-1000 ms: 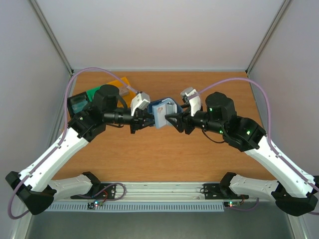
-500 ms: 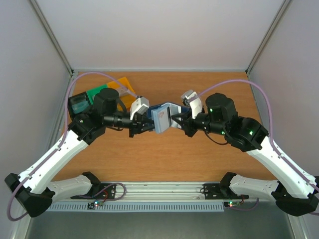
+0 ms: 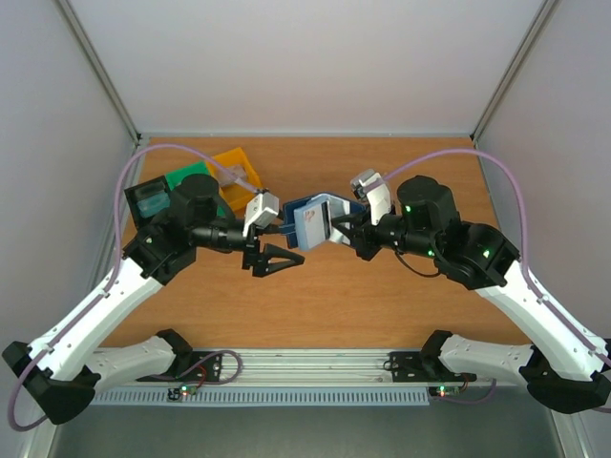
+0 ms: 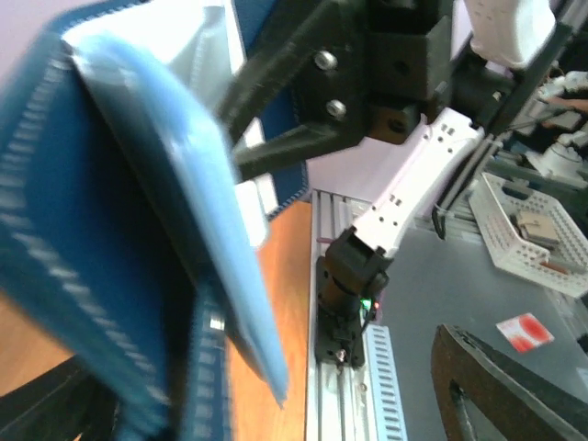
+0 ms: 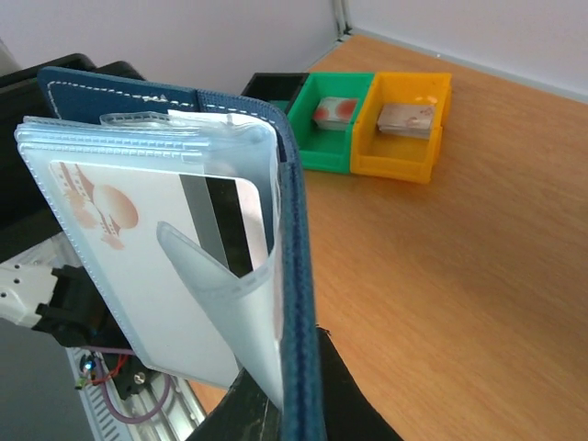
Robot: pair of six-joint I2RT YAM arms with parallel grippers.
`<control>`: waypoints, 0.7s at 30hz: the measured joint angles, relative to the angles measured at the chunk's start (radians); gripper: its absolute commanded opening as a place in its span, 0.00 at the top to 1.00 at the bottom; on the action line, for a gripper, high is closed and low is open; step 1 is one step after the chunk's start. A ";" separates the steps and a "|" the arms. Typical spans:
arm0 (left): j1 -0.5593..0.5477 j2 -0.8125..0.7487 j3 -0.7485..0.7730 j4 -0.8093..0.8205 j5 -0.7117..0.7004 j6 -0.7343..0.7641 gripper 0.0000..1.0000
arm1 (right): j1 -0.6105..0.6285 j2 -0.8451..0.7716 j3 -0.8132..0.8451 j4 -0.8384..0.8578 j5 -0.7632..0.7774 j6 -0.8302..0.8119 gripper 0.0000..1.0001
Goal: Take the credit cards out of the card holder
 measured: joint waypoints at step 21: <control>0.007 -0.016 -0.040 0.139 0.088 -0.151 0.99 | 0.000 -0.039 0.003 -0.002 -0.116 -0.042 0.96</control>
